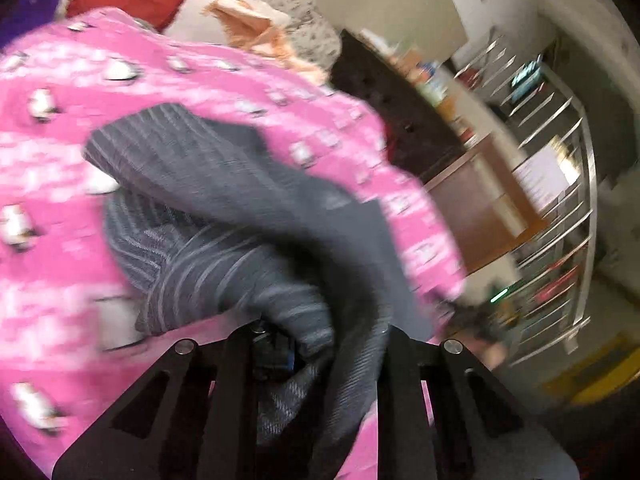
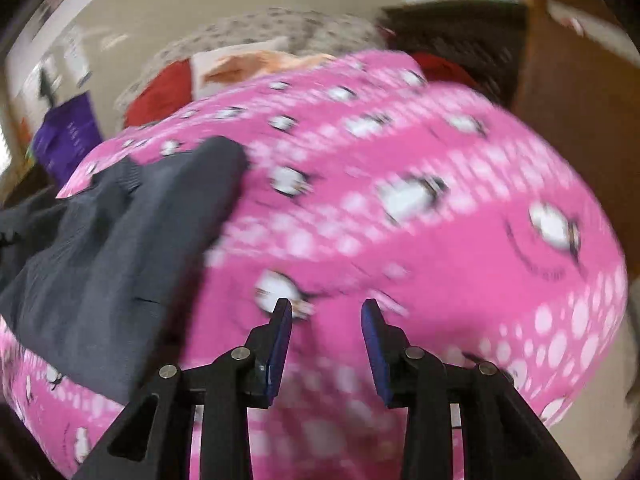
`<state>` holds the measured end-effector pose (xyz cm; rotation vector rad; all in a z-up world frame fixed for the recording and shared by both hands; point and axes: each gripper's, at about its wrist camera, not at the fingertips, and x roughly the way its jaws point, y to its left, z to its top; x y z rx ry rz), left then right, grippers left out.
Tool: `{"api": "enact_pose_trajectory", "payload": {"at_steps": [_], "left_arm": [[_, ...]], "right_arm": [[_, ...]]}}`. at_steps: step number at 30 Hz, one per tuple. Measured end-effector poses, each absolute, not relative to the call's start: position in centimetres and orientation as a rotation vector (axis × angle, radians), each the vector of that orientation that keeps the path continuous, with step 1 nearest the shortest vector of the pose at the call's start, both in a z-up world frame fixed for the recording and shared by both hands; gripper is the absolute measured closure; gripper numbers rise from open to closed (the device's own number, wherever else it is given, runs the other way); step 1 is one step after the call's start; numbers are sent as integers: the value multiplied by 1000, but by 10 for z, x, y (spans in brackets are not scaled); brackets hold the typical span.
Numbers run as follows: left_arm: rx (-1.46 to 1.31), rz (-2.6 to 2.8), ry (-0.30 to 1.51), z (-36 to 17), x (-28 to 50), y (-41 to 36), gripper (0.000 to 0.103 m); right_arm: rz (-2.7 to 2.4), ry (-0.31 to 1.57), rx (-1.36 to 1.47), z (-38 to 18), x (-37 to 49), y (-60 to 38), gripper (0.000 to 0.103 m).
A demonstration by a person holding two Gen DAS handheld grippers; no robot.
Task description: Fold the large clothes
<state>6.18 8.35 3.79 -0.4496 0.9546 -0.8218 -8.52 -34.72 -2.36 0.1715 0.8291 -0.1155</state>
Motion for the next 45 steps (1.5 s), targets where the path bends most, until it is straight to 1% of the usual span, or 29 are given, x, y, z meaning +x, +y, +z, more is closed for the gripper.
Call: {"api": "enact_pose_trajectory", "payload": {"at_steps": [3,6,10,12,15,19,20,21,22,23,24,25,26,27,30,33,36,38,40,41,42,43,44,45], "left_arm": [[-453,-811,986,50,71,28,89],[-449,-798,1028,53,76,-25,89],[-360,-775,1102,36,75,-100,89],[-351,-750,1134,22,76,-119,89],[-373,-691,1174,4,84,-146,89],[-338,-674,1172,1,83,-169,89],[-313,-666,1167,0,79,-171,85],[-252,-655,1160,-3,75,-180,72],[-200,-659,1154,-9,70,-187,63],[-174,-676,1149,-14,64,-193,46],[-167,-688,1139,-15,58,-191,38],[-166,-709,1120,-10,53,-191,35],[-193,-741,1114,-5,49,-187,28],[-228,-765,1120,1,47,-181,25],[-337,-815,1102,19,43,-162,25],[-436,-853,1014,49,35,-116,25],[-438,-796,903,69,27,-67,25],[-393,-721,866,67,20,-41,25],[-293,-637,869,53,10,-19,35],[-246,-597,886,44,6,-14,49],[-203,-559,908,34,-1,-9,56],[-170,-535,927,25,-8,-5,58],[-155,-518,933,18,-15,-4,62],[-153,-510,928,16,-21,0,62]], "right_arm": [[-91,791,194,-39,-95,-355,68],[-68,742,181,-45,-104,-350,62],[-37,673,309,-56,-108,-362,62],[-36,646,351,-60,-111,-363,62],[-47,631,338,-62,-113,-357,61],[-33,624,349,-63,-113,-356,61],[-30,624,350,-63,-112,-356,61],[-28,627,351,-63,-111,-356,61],[-28,631,352,-63,-110,-357,61],[-32,640,350,-62,-111,-357,62],[-39,653,344,-60,-111,-355,62],[-49,676,327,-57,-110,-353,62],[-56,693,311,-55,-108,-350,62],[-65,719,286,-50,-107,-347,62],[-72,759,253,-36,-114,-342,62],[-77,715,259,-13,-133,-340,62],[-64,656,217,20,-149,-327,62],[-31,614,183,42,-154,-313,62],[22,566,144,65,-155,-291,62],[74,533,129,79,-155,-274,62],[117,511,121,88,-154,-261,62],[164,487,105,97,-154,-245,62],[217,462,74,106,-150,-222,62],[252,447,47,111,-148,-204,62]]}}
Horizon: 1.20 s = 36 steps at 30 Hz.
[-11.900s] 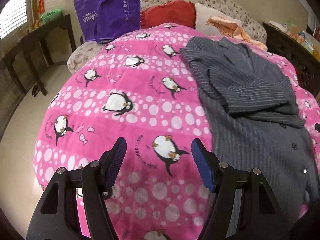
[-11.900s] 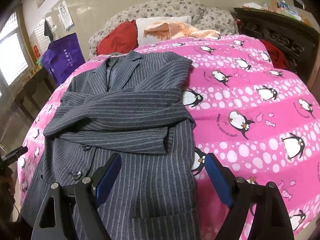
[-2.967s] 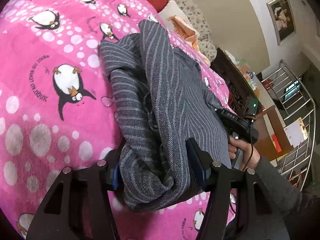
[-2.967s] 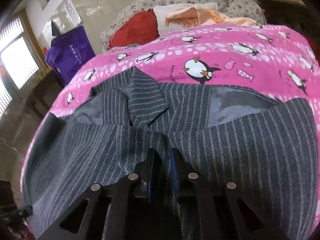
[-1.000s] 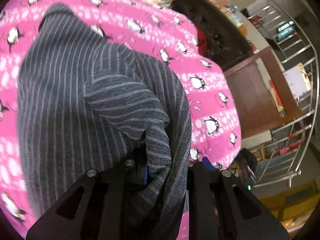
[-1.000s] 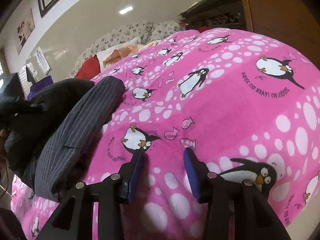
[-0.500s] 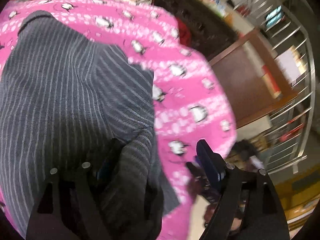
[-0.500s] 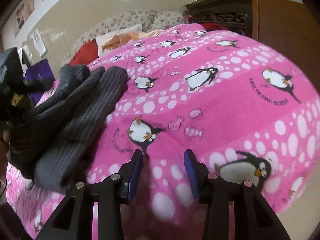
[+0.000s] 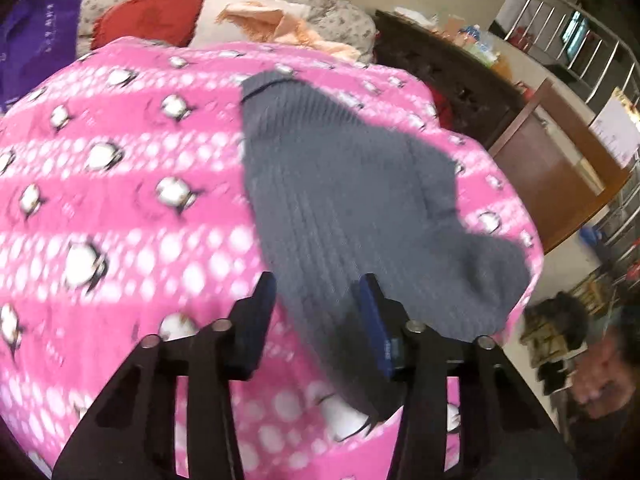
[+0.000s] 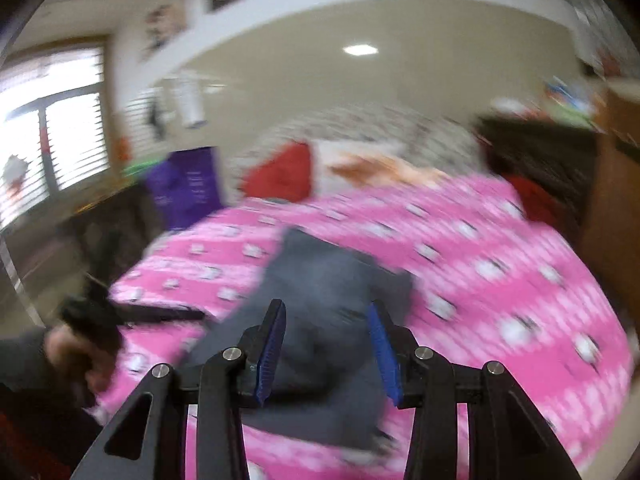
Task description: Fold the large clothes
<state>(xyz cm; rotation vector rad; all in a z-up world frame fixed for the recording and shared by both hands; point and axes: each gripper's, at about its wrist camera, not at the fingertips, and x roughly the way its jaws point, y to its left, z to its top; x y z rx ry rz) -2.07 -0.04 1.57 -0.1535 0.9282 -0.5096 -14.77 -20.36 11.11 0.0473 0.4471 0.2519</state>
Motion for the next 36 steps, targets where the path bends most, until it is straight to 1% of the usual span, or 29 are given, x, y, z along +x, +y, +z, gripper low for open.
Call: {"api": "enact_pose_trajectory", "payload": {"at_steps": [2,4,5,6,7,8,9,11,12,14,18,21,22,23,25,27,28,29,30,31,33,35,36], "left_arm": [[-165,-510,901,18,-31,2,62],[-163,-540,868,25,-41,-2,66],[-146,-554,850,29,-47,-5,72],[-123,-571,837,30,-50,-11,74],[-108,-590,856,26,-47,-19,75],[-92,-604,884,19,-42,-30,81],[-72,-614,899,16,-38,-40,82],[-13,-652,967,-6,-33,-58,82],[-7,-664,971,-15,-31,-63,82],[23,-674,944,-22,-30,-70,82],[-32,-678,963,-22,-25,-65,83],[-65,-693,966,-17,-27,-59,83],[-79,-695,971,-16,-25,-57,83],[-90,-694,976,-16,-24,-54,83],[-91,-692,970,-17,-25,-54,83],[-81,-683,967,-16,-26,-57,83],[-74,-681,967,-15,-27,-59,83],[-70,-681,970,-15,-27,-60,83],[-67,-681,974,-14,-27,-60,83],[-63,-681,977,-14,-27,-60,83],[-60,-681,981,-13,-26,-61,83],[-82,-685,970,-4,-23,-57,83],[-104,-684,953,3,-19,-53,85]], "right_arm": [[313,446,-26,113,-138,-161,62],[332,482,-92,105,-123,-132,65],[356,521,-117,97,-113,-120,71],[362,577,-132,83,-101,-115,73],[336,650,-123,68,-90,-119,74],[304,709,-106,54,-83,-127,79],[265,747,-105,41,-79,-137,85],[201,858,-106,7,-73,-162,92],[203,878,-87,-6,-75,-173,92],[240,829,-40,-20,-80,-191,92],[253,845,18,-17,-72,-194,92],[284,885,84,-8,-70,-199,90],[283,895,119,1,-69,-203,90],[270,865,165,19,-68,-207,89],[215,791,201,49,-61,-206,81],[122,703,191,79,-40,-199,56],[79,669,207,89,-29,-197,52],[44,648,225,95,-16,-194,50],[18,633,231,97,-1,-190,50],[2,630,247,93,17,-188,50],[-10,696,274,72,47,-193,50],[-92,807,249,30,72,-206,50],[-111,855,238,6,78,-213,50]]}}
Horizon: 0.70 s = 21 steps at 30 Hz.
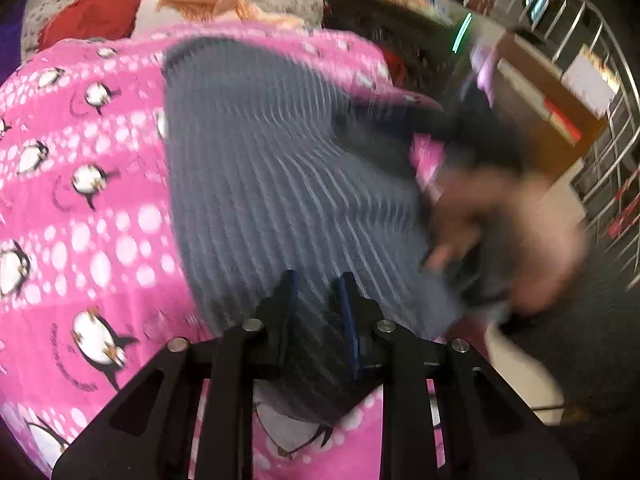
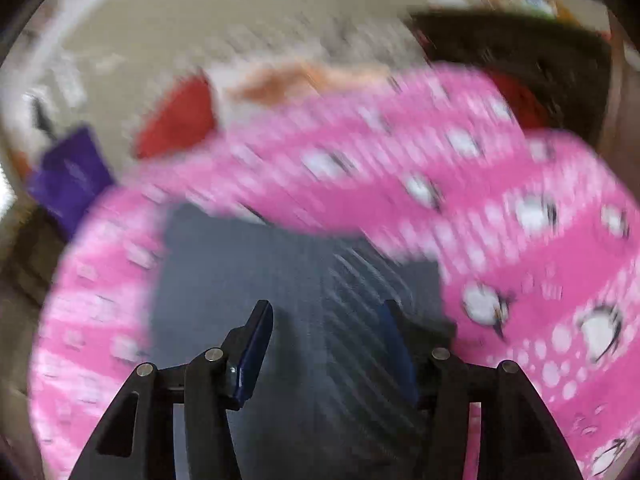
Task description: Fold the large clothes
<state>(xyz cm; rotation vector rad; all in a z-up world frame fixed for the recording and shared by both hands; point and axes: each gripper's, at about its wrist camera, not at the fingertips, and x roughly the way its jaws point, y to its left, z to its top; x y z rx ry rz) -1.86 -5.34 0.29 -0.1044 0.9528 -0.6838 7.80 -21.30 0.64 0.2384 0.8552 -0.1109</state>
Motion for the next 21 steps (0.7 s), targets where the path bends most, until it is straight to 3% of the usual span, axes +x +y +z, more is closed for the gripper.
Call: {"api": "enact_pose_trajectory", "payload": {"at_steps": [2,6,13,14,21], "left_arm": [[-124,-637,890,21,-1,-51,85],[-158,-567,881,33,62,-68,84],[-193,-394,1063,-16,190,-108,85],[-174,-382,1093,-27,197,-111,89],[-190,-418,1058,-35,198,-104,89]], "right_arm": [[-79,881,226,-22,78,-224,50],[-38,836,316,-22,71,-242,48],[-52,843,294,-22,73,-238,45],[-49,842,305,-24,74,-240,44],[-40,854,333,-27,78,-245,38]]}}
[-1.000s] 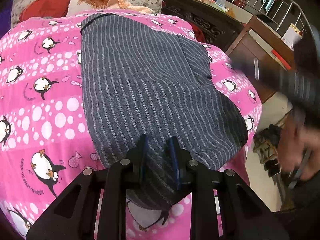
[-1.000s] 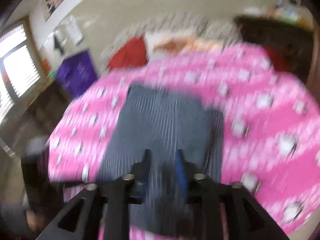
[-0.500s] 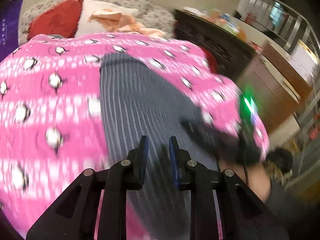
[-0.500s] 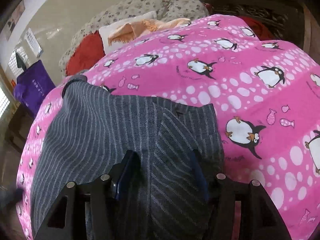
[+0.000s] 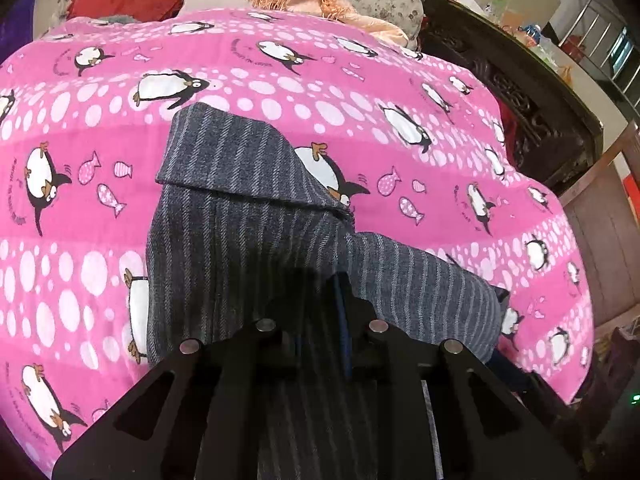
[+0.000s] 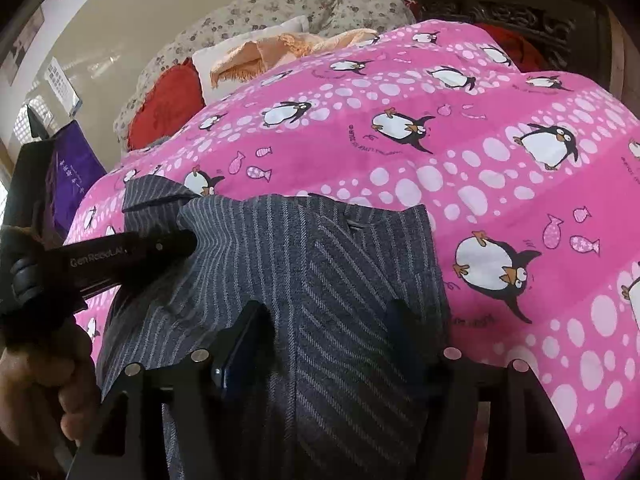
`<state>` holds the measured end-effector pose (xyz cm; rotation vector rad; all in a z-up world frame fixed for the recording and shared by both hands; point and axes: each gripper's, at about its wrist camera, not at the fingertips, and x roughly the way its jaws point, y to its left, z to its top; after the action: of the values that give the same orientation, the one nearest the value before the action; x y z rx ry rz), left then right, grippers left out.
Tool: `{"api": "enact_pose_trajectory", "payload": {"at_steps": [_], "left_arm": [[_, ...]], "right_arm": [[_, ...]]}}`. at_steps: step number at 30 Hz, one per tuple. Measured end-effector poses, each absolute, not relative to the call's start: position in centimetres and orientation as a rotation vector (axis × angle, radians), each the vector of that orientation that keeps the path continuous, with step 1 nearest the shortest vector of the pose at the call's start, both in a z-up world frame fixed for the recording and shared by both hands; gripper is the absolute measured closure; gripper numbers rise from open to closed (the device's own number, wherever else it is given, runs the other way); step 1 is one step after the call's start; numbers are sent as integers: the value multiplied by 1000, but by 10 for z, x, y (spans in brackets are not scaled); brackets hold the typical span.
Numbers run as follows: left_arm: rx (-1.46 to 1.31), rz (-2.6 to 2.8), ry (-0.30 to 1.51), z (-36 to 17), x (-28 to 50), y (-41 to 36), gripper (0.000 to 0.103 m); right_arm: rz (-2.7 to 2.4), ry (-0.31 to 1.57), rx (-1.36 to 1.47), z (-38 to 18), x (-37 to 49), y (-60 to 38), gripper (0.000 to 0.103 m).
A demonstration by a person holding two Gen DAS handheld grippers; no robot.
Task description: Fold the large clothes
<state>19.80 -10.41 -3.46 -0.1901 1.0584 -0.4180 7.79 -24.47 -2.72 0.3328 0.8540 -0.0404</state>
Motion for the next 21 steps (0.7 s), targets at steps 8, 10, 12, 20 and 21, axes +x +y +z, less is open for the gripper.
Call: {"api": "enact_pose_trajectory", "payload": {"at_steps": [8,10,12,20,21], "left_arm": [[-198,-539,902,22,118,-38,7],[-197,-598,966,-6,104,-29,7],[-265,-617,1054,-32,96,-28,7],[-332,-661,1032,-47,82,-29,7],[-313,-668,1041,-46,84,-29,7]], "right_arm": [[142,713,539,21,14,-323,16],[224,721,588,15,2,-335,15],[364,783,695,-8,3,-337,15],[488,860,693,-46,37,-306,20],[469,854,645,-45,42,-302,35]]}}
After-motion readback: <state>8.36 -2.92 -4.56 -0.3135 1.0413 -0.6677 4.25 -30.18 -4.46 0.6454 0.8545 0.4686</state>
